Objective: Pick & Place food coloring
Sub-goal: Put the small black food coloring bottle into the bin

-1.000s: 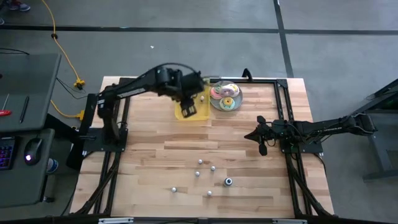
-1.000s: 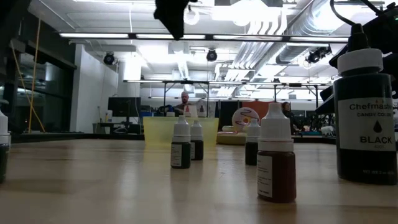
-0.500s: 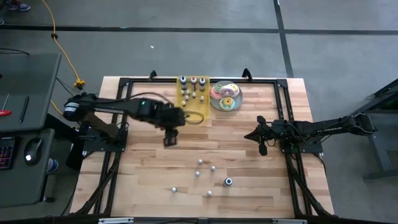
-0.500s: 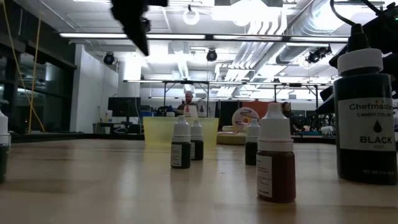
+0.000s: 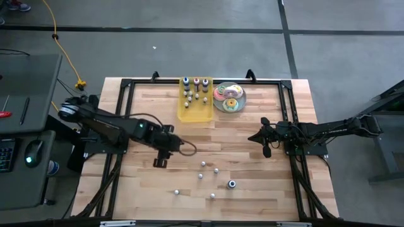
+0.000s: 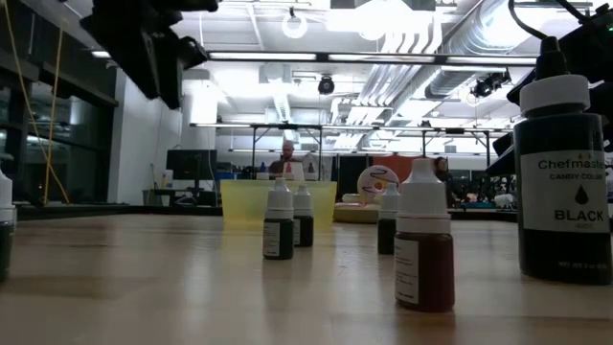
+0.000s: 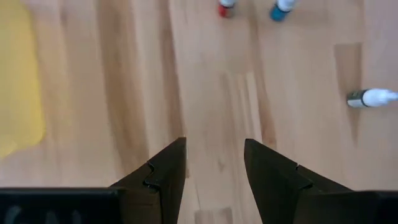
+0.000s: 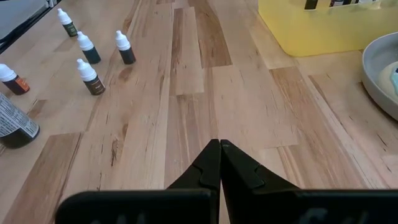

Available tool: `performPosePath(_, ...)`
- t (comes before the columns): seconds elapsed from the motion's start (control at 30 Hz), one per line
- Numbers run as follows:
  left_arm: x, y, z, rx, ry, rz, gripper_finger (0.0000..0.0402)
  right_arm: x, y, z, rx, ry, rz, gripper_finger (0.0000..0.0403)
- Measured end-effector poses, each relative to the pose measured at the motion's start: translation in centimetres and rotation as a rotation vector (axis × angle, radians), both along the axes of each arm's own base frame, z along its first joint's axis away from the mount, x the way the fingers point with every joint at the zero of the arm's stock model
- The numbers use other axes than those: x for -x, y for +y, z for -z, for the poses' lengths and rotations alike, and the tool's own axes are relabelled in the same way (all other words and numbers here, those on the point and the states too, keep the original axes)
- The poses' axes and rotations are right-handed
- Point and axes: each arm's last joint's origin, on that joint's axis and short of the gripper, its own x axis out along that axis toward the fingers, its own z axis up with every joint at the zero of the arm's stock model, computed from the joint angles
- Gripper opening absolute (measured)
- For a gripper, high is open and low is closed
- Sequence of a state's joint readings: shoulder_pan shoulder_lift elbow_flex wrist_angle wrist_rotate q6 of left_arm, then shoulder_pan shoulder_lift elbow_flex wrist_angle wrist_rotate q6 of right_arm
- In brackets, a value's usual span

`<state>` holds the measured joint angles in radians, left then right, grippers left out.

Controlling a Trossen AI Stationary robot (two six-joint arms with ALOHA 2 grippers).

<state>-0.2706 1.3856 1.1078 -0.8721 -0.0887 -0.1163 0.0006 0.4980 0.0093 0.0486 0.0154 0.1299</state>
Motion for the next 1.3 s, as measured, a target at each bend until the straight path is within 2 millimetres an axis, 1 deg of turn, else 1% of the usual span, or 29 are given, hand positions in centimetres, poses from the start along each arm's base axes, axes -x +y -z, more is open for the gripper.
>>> performPosePath(0.2,-0.3,-1.5,1.8,-0.003,0.051,0.062,0.0156,0.0,0.0,0.0,0.0,-0.002,-0.001,0.0)
performPosePath(0.3,-0.6,-2.5,2.2,0.031,0.047,0.112,0.0156,0.0,0.0,0.0,0.0,0.0,0.0,0.0)
performPosePath(0.5,-0.9,-4.6,2.8,0.07,0.036,0.289,0.0156,0.0,0.0,0.0,0.0,0.003,-0.001,0.0)
performPosePath(0.53,-1.1,-4.9,2.9,0.068,0.021,0.32,0.0156,0.0,0.0,0.0,0.0,0.001,-0.001,0.0)
performPosePath(0.63,-1.0,-5.7,3.7,0.046,0.05,0.391,0.0156,0.0,0.0,0.0,0.0,0.005,-0.001,0.0)
performPosePath(0.77,-1.2,-7.6,4.7,0.07,0.058,0.491,0.0156,0.0,0.0,0.0,0.0,0.003,-0.001,0.0)
performPosePath(0.87,-1.5,-9.6,4.8,0.074,0.04,0.541,0.0156,0.0,0.0,0.0,0.0,0.001,0.0,0.0)
performPosePath(0.97,-2.3,-11.0,4.9,0.079,0.044,0.551,0.0156,0.0,0.0,0.0,0.0,0.002,-0.001,0.0)
performPosePath(1.03,-2.7,-11.5,4.9,0.077,0.063,0.532,0.0156,0.0,0.0,0.0,0.0,0.004,0.0,0.0)
performPosePath(1.1,-3.6,-12.1,4.9,0.075,0.038,0.517,0.0156,0.0,0.0,0.0,0.0,0.002,0.0,0.0)
performPosePath(1.17,-3.8,-12.1,5.4,0.044,0.087,0.487,0.0156,0.0,0.0,0.0,0.0,0.004,0.0,0.0)
performPosePath(1.23,-4.5,-12.5,5.7,0.042,0.077,0.454,0.0156,0.0,0.0,0.0,0.0,0.003,-0.001,0.0)
performPosePath(1.3,-4.6,-12.6,5.9,0.039,0.115,0.436,0.0156,0.0,0.0,0.0,0.0,0.003,-0.001,0.0)
